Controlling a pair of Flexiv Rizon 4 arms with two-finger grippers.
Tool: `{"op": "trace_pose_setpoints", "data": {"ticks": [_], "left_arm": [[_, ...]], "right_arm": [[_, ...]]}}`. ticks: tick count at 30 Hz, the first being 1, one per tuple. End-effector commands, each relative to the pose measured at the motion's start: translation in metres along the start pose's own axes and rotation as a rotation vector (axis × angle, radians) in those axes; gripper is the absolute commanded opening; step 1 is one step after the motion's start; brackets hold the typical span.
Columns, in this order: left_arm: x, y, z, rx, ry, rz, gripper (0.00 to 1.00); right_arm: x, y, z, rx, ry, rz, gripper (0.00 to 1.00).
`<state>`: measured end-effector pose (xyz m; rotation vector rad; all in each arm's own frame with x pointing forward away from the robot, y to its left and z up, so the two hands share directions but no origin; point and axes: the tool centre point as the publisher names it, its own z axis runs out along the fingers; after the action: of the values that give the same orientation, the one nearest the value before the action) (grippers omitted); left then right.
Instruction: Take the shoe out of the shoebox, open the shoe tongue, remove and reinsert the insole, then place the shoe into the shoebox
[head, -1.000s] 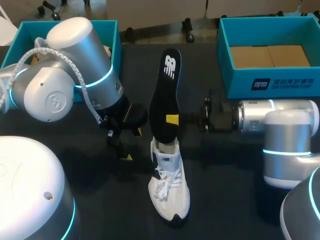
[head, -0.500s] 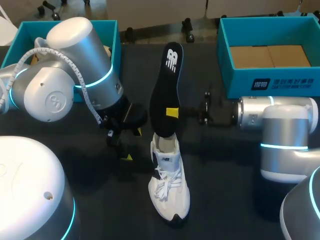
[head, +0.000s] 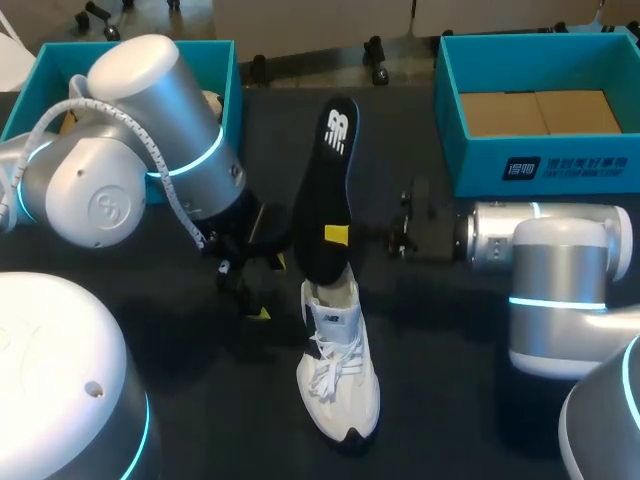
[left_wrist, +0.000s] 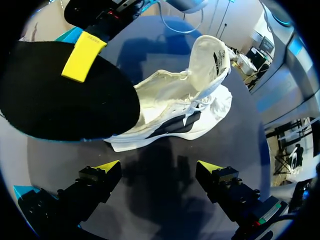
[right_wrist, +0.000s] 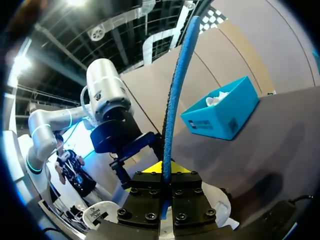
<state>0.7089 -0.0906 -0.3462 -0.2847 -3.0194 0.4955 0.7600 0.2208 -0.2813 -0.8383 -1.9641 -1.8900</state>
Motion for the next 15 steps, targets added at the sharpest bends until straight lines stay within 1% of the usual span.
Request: {"op": "trace_pose_setpoints", "data": {"ticks": [1,15], "left_arm": [[0.005,0.0032,-0.0012,0.001,-0.016,-0.015,1.0],[0.0069,0.0049,0.0006,-0.003,-0.016,-0.051,1.0]], "right_arm": [[0.003,-0.0021,0.0006,-0.006,-0.012,0.002,0.0],[-0.0032,-0.0044,-0.0011,-0.014,-0.032,0.018,0.0]]}}
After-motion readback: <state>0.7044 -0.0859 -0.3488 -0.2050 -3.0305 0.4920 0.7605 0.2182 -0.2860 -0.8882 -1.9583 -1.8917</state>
